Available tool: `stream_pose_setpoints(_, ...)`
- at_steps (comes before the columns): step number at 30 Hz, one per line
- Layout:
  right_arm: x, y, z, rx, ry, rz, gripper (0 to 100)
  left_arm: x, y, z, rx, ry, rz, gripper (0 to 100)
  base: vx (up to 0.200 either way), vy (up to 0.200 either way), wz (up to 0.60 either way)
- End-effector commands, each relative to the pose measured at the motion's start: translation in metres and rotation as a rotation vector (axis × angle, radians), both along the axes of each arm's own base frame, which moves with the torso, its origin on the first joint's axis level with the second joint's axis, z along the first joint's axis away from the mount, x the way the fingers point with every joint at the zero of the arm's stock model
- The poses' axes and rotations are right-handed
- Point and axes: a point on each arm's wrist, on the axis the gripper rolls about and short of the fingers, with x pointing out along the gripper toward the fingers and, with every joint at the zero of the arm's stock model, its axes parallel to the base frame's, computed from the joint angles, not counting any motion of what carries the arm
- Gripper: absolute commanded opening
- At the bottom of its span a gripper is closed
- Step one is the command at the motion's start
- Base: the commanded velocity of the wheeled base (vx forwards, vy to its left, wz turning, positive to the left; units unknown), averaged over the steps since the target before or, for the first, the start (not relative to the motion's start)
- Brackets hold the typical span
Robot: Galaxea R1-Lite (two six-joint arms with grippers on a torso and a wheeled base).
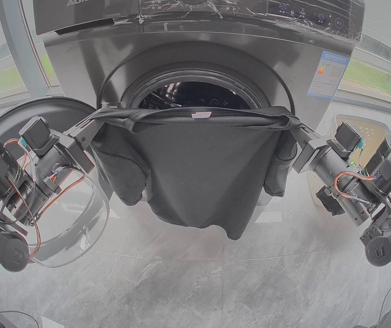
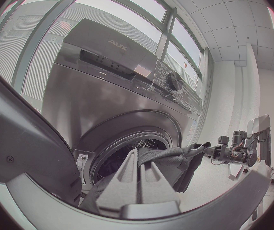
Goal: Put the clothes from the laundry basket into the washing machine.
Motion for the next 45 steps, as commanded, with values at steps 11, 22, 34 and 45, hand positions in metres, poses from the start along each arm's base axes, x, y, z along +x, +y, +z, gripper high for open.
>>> stream_pose_setpoints(11, -0.005, 0.006, -0.005, -0.008, 0.018, 0.028, 0, -0.016, -0.030, -0.014, 0.020, 0.060, -0.115, 0, 0.000, 0.000, 0.00)
stream_pose_setpoints(22, -0.011, 0.035, -0.060, -0.083, 0.192, 0.134, 0, -0.014, -0.066, -0.042, 0.059, 0.148, -0.203, 0, 0.000, 0.000, 0.00)
stream_pose_setpoints(34, -0.009, 0.064, -0.137, -0.230, 0.396, 0.188, 100, -0.007, -0.068, -0.024, 0.012, 0.082, -0.170, 0, 0.000, 0.000, 0.00)
stream_pose_setpoints(45, -0.002, 0.098, -0.186, -0.304, 0.457, 0.244, 100, -0.013, -0.068, -0.014, -0.009, 0.048, -0.174, 0, 0.000, 0.000, 0.00)
